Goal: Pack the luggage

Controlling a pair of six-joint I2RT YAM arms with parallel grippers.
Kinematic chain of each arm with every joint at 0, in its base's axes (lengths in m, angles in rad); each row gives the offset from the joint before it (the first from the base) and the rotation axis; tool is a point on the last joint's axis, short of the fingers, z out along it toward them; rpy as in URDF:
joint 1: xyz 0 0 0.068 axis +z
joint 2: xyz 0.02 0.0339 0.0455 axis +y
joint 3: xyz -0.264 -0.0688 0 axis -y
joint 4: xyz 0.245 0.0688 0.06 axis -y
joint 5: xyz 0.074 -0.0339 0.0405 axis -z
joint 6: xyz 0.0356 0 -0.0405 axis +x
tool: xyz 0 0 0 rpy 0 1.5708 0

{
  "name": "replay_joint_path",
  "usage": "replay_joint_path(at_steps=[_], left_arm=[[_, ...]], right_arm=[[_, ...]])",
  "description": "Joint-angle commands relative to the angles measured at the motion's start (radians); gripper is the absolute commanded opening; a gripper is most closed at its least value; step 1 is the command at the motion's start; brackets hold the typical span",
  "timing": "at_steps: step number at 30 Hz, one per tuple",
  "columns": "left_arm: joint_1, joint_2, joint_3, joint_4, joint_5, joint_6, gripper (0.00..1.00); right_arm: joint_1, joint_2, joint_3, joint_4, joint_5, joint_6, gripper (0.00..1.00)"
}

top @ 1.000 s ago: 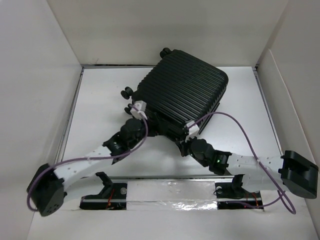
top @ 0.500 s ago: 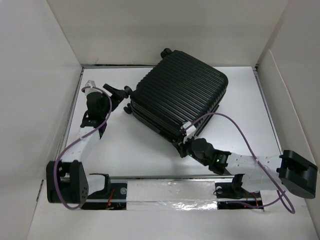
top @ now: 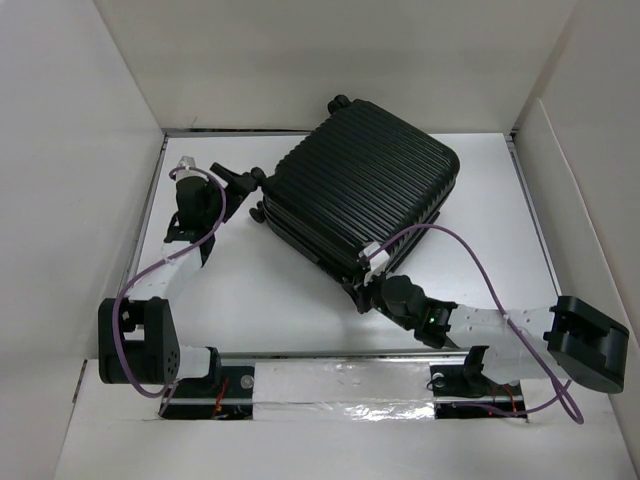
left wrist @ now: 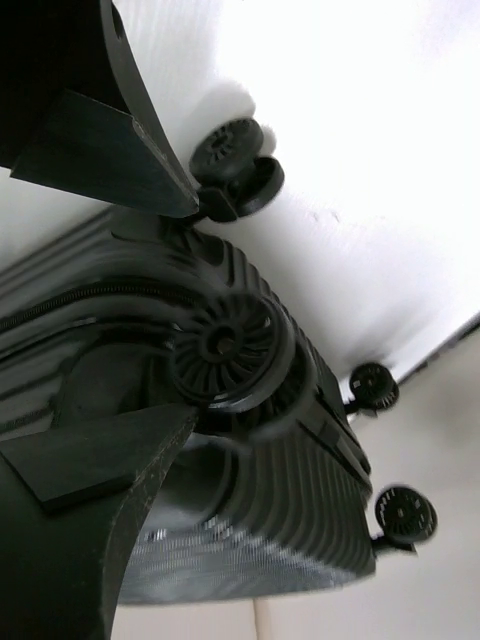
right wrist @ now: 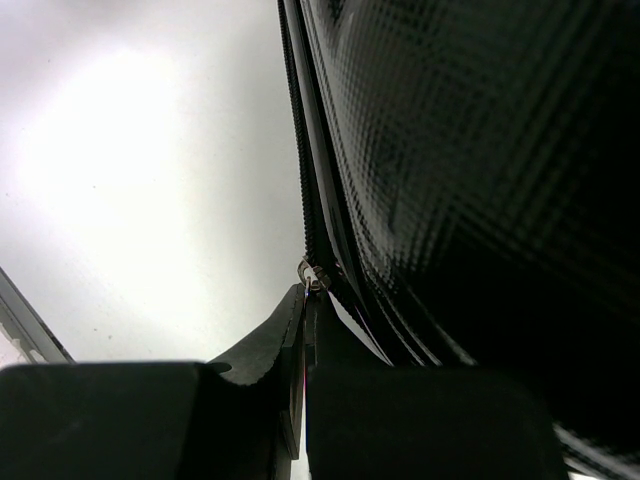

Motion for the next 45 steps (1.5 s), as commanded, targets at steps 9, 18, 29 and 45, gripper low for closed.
replay_joint_path(at_steps=[9, 18, 29, 45], left_arm=[[-0.016, -0.141, -0.024, 0.221, 0.038, -0.056, 0.67], [-0.016, -0.009, 0.120, 0.100, 0.066, -0.011, 0.69], [-0.056, -0.139, 0.103, -0.072, -0.114, 0.095, 0.71], [-0.065, 0.009, 0.210, -0.092, -0.066, 0.108, 0.69]], right_arm=[[0.018, 0.001, 0.010, 0.071, -0.165, 0.045, 0.00], [0.018, 0.009, 0.018, 0.071, -0.179, 0.037, 0.00], [0.018, -0.001, 0.015, 0.068, -0.188, 0.031, 0.00], [0.018, 0.005, 0.017, 0.071, -0.194, 0.026, 0.00]])
